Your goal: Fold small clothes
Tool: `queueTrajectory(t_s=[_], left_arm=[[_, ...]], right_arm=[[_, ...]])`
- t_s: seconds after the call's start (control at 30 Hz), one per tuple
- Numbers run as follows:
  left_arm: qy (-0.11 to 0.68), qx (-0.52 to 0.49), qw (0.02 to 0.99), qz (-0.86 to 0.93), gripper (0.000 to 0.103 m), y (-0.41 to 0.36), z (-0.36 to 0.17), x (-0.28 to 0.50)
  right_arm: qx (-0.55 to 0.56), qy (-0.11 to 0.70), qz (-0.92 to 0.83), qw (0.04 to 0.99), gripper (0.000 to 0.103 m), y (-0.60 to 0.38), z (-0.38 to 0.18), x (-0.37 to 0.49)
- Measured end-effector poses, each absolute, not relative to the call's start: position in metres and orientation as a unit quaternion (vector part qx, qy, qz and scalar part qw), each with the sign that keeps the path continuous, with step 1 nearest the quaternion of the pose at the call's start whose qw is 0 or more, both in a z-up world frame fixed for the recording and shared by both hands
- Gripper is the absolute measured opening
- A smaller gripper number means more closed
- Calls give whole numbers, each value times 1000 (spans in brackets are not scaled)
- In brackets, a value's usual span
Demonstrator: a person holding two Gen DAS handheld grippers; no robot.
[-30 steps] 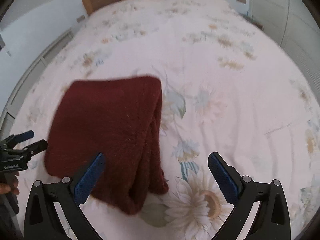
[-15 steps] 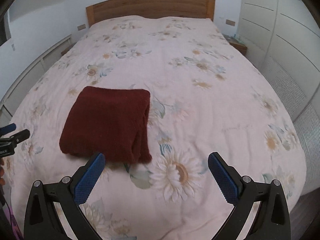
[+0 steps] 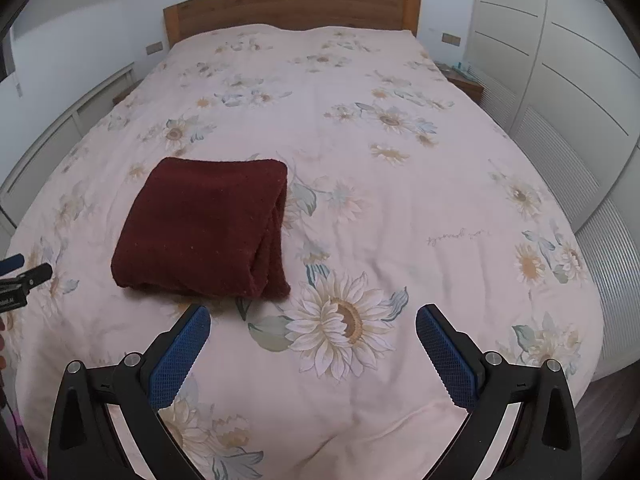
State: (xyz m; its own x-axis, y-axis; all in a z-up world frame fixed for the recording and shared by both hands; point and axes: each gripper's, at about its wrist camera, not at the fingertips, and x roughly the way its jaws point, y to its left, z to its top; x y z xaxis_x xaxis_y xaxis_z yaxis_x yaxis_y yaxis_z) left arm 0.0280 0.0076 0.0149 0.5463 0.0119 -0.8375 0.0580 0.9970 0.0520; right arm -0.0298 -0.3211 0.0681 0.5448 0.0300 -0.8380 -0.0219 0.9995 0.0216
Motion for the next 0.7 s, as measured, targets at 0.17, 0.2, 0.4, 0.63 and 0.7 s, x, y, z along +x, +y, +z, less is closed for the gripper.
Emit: queueTrajectory(t_s=[0.17, 0.2, 0.4, 0.63, 0.7], left_arm=[[483, 44, 874, -15, 102, 4, 10, 26], [485, 46, 873, -13, 102, 4, 9, 25], [488, 47, 872, -11, 102, 1, 9, 22], [487, 54, 872, -16, 102, -3, 12, 20], [487, 54, 871, -18, 102, -3, 12, 19]], right_arm=[[12, 473, 12, 881, 103, -323, 70, -32], [12, 474, 12, 880, 103, -324, 70, -32], [9, 477, 11, 879, 103, -326, 69, -32], [9, 478, 11, 878, 103, -325, 69, -32], [8, 478, 11, 878, 103, -325, 69, -32]])
